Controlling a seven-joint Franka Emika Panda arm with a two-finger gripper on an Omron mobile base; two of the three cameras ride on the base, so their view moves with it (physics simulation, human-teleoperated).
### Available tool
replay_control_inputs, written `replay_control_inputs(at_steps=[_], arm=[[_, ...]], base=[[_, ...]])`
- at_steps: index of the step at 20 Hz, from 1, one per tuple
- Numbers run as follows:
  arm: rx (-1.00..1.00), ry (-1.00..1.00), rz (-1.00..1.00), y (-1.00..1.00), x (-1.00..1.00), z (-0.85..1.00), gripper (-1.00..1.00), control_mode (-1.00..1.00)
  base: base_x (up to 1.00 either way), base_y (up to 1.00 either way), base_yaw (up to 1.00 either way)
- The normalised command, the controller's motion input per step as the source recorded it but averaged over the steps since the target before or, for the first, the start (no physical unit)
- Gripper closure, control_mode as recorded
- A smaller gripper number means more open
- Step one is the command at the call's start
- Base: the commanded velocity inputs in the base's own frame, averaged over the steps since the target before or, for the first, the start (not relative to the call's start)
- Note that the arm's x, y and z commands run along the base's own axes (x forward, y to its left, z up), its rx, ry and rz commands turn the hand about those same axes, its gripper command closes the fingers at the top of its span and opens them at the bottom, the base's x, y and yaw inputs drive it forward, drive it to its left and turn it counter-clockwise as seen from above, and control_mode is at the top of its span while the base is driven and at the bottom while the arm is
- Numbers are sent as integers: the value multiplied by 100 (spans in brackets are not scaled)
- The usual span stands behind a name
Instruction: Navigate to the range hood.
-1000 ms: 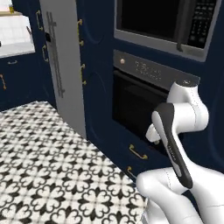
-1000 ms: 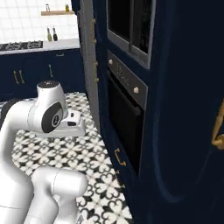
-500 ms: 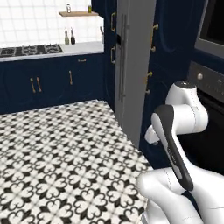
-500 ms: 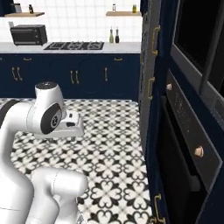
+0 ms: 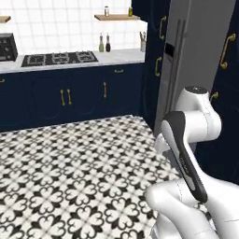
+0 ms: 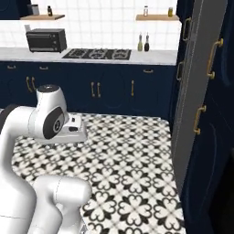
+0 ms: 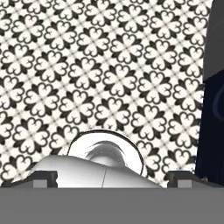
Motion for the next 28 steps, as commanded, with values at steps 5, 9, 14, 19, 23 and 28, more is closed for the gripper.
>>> replay_control_inputs(at_steps=[5,9,14,19,23,28], arm=[[0,0,0,0,0,0,-100,100],[0,0,0,0,0,0,-100,100],[0,0,0,0,0,0,-100,100],[0,0,0,0,0,0,-100,100],[0,0,0,0,0,0,-100,100],[0,0,0,0,0,0,-100,100]], base=[[100,85,0],[100,73,0],[100,61,-1],[100,53,-2],[100,39,-1],[100,33,0]])
